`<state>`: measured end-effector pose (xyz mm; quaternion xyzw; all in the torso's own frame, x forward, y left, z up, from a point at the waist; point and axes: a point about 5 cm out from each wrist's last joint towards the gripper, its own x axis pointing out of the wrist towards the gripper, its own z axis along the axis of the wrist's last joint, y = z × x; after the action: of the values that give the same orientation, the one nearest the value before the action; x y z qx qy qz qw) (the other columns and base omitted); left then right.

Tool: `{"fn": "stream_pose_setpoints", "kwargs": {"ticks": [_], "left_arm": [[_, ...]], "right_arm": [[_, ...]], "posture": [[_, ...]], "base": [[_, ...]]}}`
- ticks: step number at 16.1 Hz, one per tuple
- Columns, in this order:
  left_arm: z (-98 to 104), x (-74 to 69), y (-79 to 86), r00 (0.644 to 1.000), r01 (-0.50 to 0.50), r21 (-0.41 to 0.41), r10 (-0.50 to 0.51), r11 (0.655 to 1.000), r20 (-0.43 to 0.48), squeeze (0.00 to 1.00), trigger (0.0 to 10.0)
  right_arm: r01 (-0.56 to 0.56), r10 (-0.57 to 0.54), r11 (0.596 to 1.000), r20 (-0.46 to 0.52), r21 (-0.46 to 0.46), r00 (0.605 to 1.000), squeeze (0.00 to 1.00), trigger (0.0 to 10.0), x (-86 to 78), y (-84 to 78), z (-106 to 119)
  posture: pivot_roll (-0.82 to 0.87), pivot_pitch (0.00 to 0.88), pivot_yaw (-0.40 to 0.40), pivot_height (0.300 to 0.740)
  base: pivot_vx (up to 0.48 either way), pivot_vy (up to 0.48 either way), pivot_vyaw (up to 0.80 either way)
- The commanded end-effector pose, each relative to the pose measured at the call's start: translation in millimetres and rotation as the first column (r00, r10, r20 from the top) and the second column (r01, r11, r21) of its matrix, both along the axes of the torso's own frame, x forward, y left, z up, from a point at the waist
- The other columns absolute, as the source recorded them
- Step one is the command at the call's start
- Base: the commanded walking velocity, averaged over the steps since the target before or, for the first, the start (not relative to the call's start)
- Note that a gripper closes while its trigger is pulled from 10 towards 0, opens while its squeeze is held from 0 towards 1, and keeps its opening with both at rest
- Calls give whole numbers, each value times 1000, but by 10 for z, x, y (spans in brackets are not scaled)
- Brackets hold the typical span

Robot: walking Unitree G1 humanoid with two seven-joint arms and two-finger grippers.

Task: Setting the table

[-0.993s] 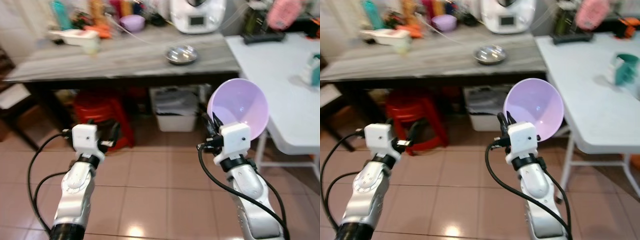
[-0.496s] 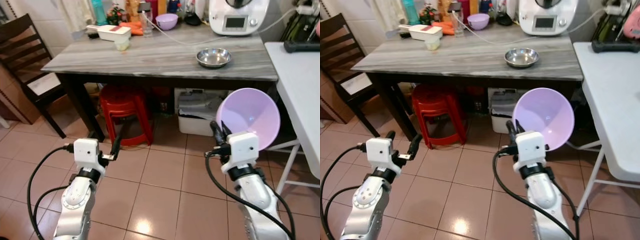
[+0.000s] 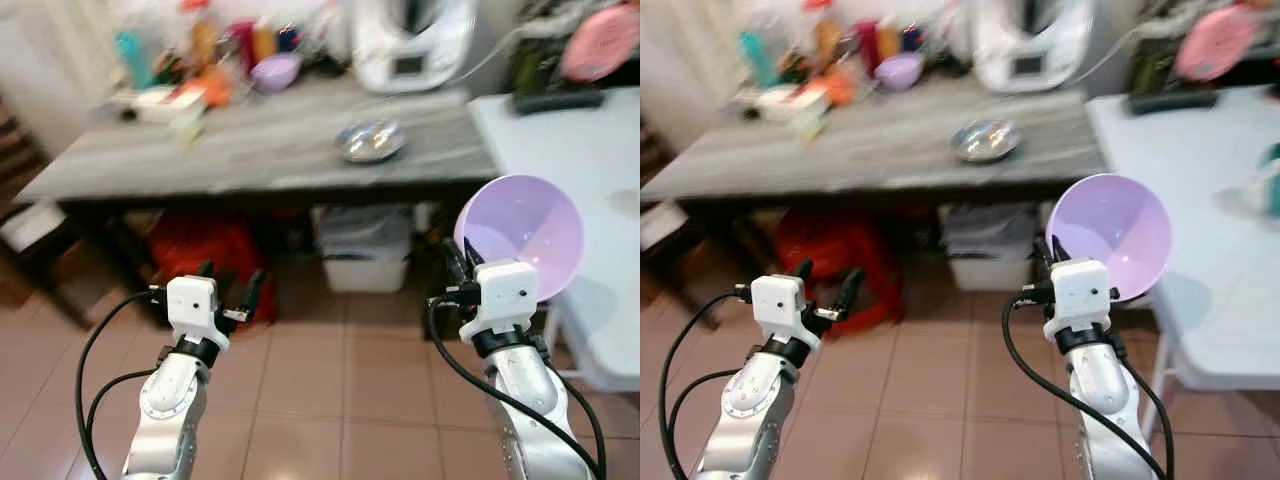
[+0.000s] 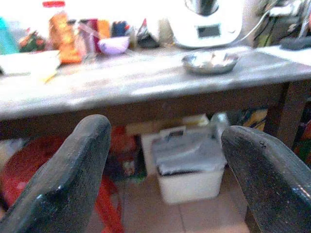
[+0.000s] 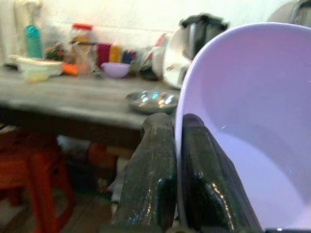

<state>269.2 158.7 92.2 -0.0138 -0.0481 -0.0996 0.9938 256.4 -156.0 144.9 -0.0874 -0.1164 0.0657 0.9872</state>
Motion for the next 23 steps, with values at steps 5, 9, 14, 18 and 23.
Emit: {"fn": "stream_pose_setpoints", "kwargs": {"ticks": [5, 9, 14, 18, 23], "left_arm": [[-1, -20, 106, 1000, -11, 23, 12, 1000, -11, 0, 10000], [17, 6, 75, 1000, -1, 22, 1, 1000, -7, 0, 10000], [23, 9, 35, 1000, 9, 15, -9, 1000, -6, 0, 10000], [32, 6, 2, 1000, 19, 11, -19, 1000, -4, 0, 10000], [63, 11, -63, 999, 37, -8, -37, 999, 3, 0, 10000]], "right_arm": [[-22, 21, 999, 20, 34, 1000, 0, 10000, -27, 95, 34], [-12, 12, 1000, 24, 17, 1000, 0, 10000, -16, 78, 36], [-12, 11, 1000, 33, 10, 999, 0, 10000, 2, 73, 59], [-16, 16, 1000, 34, 11, 999, 0, 10000, 8, 81, 65], [-29, 29, 1000, 40, 1, 999, 0, 10000, 24, 105, 81]], "posture": [[-86, 33, 128, 740], [-91, 31, 133, 740], [-92, 34, 128, 740], [-91, 37, 123, 740], [-94, 35, 118, 740]], "base": [[404, 0, -104], [405, 0, 0], [406, 0, 394], [406, 0, 0], [406, 0, 485]]}}
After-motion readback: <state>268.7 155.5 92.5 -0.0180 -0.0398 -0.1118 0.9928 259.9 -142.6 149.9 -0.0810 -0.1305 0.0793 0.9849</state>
